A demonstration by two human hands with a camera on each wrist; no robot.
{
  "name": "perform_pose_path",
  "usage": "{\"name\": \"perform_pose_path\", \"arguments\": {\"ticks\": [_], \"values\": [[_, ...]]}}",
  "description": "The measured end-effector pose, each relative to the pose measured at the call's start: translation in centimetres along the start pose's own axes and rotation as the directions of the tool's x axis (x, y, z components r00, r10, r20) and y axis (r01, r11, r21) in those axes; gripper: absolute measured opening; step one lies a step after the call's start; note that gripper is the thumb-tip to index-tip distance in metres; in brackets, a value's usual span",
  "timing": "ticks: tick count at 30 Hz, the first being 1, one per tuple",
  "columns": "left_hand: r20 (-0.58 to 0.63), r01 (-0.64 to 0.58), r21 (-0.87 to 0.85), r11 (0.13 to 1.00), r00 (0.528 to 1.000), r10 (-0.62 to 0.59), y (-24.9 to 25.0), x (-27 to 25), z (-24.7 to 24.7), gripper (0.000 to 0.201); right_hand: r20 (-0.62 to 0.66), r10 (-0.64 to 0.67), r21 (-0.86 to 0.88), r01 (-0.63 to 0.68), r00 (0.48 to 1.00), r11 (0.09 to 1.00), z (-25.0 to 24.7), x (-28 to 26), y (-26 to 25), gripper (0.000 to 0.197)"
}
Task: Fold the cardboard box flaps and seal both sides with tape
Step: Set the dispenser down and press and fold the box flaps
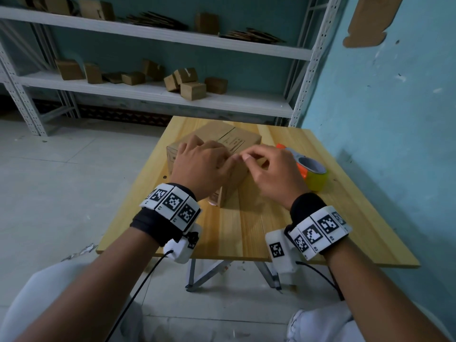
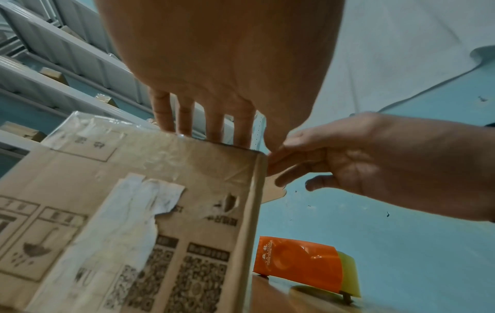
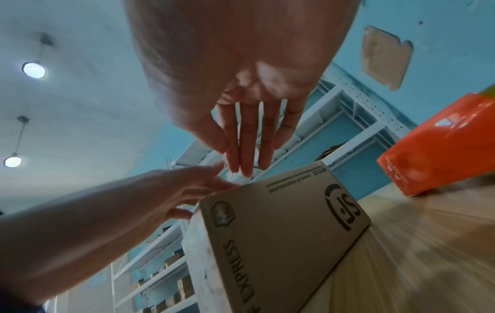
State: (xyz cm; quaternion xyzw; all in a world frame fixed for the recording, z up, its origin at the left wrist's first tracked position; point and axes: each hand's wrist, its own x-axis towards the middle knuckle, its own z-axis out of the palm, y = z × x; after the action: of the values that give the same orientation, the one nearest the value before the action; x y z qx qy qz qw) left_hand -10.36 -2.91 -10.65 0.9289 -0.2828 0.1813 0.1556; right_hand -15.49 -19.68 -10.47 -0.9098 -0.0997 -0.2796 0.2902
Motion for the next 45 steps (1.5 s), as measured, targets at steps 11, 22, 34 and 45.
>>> {"name": "perform_pose_path", "arguments": {"ticks": [11,22,34,45], "values": [[0.14,-0.016,-0.119,0.993,0.99,0.033,-0.7,-0.7,-1.7,0.047,-0.106,0.159,0.0,-0.16,0.982,0.987,-1.0,0.0,2.3,0.024],[0.127,-0.064,-0.149,0.987,0.988,0.083,-1.7,-0.9,-1.7,0.047,-0.08,0.086,-0.271,-0.105,0.993,0.957,-0.3,-0.2,2.2,0.028],[0.082,-0.013,-0.056,0.998,0.997,0.017,-1.5,-0.6,-1.0,0.039,-0.117,-0.068,-0.433,0.01,0.991,0.901,-0.1,-0.4,0.9,0.034],[0.073,0.004,-0.048,0.999,0.997,-0.001,-1.4,-0.5,-1.0,0.038,-0.093,-0.121,-0.517,0.055,0.988,0.854,-0.2,-0.8,-0.2,0.035]]}}
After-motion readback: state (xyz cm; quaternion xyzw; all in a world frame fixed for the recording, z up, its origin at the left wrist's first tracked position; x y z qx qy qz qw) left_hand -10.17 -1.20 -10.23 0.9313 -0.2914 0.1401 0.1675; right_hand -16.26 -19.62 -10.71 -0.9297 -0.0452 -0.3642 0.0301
